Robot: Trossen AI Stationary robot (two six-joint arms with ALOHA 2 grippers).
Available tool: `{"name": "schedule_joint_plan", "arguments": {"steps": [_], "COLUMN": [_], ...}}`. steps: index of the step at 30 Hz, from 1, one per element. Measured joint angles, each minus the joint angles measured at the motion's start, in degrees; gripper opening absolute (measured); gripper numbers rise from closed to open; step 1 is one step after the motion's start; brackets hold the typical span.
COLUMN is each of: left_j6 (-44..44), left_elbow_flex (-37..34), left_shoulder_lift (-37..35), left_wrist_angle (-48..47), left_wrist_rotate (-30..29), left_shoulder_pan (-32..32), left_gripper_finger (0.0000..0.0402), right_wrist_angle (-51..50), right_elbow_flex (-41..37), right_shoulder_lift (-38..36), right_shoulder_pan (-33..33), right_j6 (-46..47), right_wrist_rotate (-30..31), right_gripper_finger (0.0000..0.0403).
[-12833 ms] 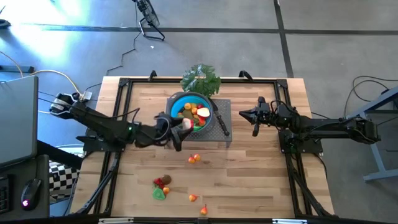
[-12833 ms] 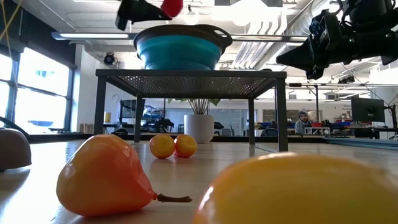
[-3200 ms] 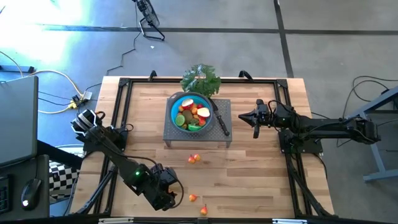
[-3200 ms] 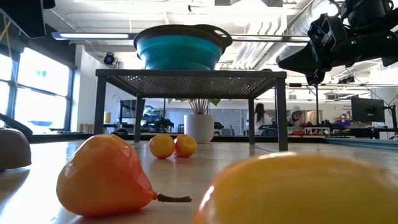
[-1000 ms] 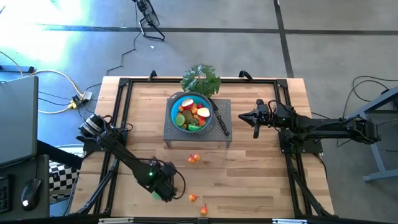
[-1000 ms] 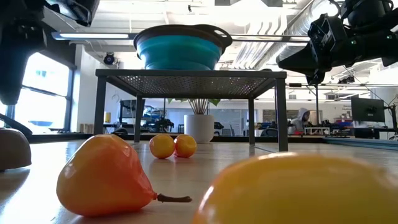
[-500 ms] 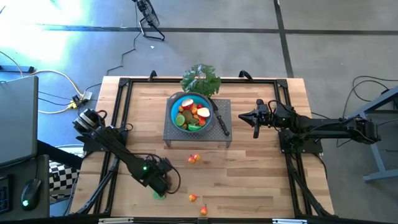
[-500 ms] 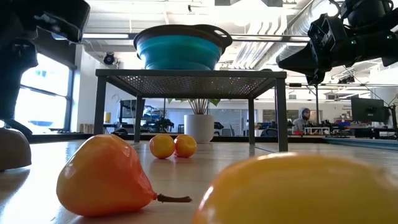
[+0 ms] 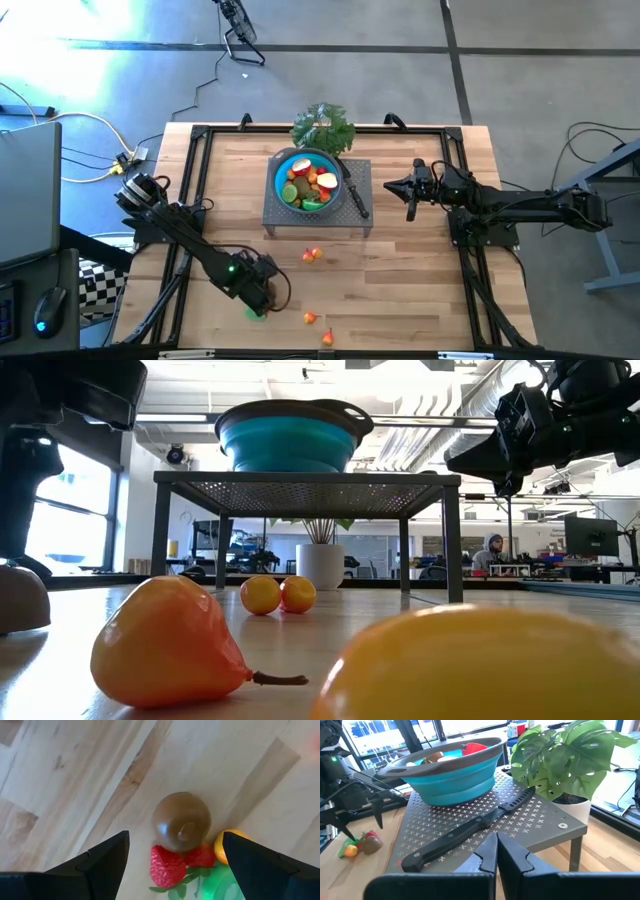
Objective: Pick & Place Fruit
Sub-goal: Put the kiwi into the blue strainer bowl on the shelf
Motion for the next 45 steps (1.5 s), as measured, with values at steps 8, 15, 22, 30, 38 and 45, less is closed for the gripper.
{"name": "schedule_joint_plan", "arguments": {"steps": [8, 15, 22, 30, 38, 45], "left_j6": [0.0, 0.5, 0.5, 0.3, 0.3, 0.2], "left_elbow_flex": [0.0, 0.0, -1.2, -5.1, -5.2, -5.3], "left_shoulder_lift": [2.7, 4.0, 5.4, 5.1, 5.2, 5.3], "left_wrist_angle": [2.1, 2.7, 6.1, 13.2, 13.3, 13.6], "left_wrist_rotate": [0.1, -0.3, -1.0, -1.8, -1.6, -1.6], "left_shoulder_pan": [0.0, 0.0, 0.0, 0.0, 0.0, 0.0], "left_gripper_finger": [0.0313, 0.0313, 0.0313, 0.0313, 0.0292, 0.0226], "right_wrist_angle": [0.0, 0.0, -0.1, -0.2, -0.2, -0.2], "right_elbow_flex": [0.0, 0.0, 0.0, 0.0, 0.0, 0.0], "right_shoulder_lift": [0.0, 0.0, 0.0, 0.0, 0.0, 0.0], "right_shoulder_pan": [0.0, 0.0, 0.0, 0.0, 0.0, 0.0], "right_j6": [0.0, 0.0, 0.0, 0.0, 0.0, -1.4], "right_wrist_rotate": [-0.2, -0.2, -0.2, -0.2, -0.2, -0.2], "right_gripper_finger": [0.0002, 0.0002, 0.0002, 0.0002, 0.0002, 0.0002]}}
